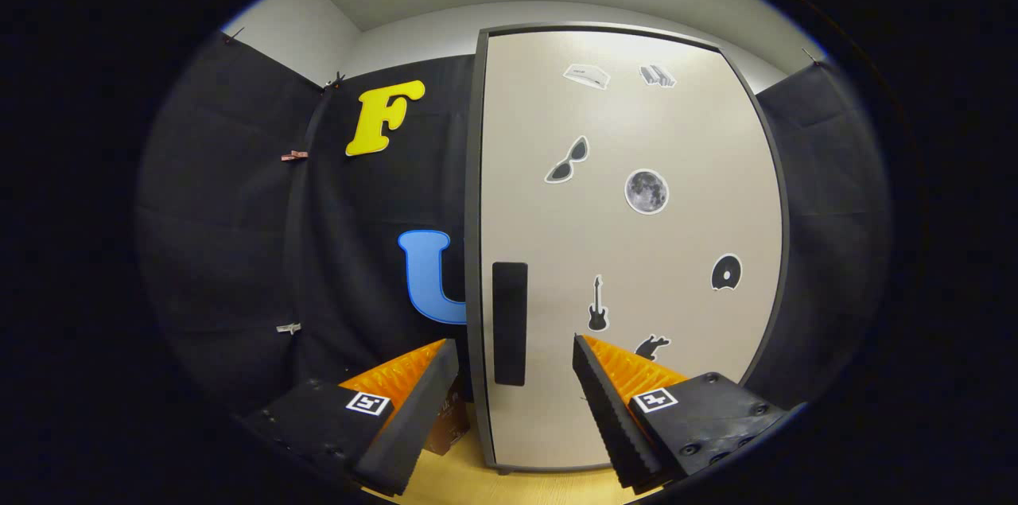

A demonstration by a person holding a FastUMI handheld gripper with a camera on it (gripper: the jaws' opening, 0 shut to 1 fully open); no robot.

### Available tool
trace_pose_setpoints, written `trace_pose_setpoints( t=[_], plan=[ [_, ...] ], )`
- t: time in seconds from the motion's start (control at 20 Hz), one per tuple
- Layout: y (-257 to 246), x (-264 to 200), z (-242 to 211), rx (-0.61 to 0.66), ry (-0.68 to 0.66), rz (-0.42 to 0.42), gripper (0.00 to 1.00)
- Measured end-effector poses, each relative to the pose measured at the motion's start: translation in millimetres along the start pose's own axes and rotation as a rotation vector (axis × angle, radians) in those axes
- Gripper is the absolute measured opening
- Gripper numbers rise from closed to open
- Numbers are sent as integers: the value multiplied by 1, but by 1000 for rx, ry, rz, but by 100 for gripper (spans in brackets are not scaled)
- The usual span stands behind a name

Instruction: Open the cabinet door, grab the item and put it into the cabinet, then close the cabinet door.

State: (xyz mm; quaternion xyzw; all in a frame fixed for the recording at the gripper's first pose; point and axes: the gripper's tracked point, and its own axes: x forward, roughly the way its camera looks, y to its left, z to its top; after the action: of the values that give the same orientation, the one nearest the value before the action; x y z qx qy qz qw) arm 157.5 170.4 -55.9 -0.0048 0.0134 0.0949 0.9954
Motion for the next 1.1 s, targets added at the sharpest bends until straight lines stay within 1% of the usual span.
trace_pose_setpoints(
  t=[0.3,0.4,0.55,0.6,0.65,0.7,0.75,0.8,0.9,0.95,1.0,1.1],
  plan=[
    [-1,39,-12,-28,-1,-67,94],
    [-1,48,-17,-31,3,-82,91],
    [-2,62,-24,-24,17,-105,89],
    [0,67,-25,-32,21,-103,80],
    [-4,69,-25,-48,19,-125,75],
    [-1,72,-23,-56,11,-123,60],
    [0,74,-24,-66,9,-131,55],
    [4,74,-23,-71,9,-118,49],
    [3,76,-23,-80,7,-145,42],
    [2,76,-23,-82,5,-152,42],
    [2,76,-22,-79,4,-152,34],
    [3,77,-22,-80,6,-147,34]
  ],
)
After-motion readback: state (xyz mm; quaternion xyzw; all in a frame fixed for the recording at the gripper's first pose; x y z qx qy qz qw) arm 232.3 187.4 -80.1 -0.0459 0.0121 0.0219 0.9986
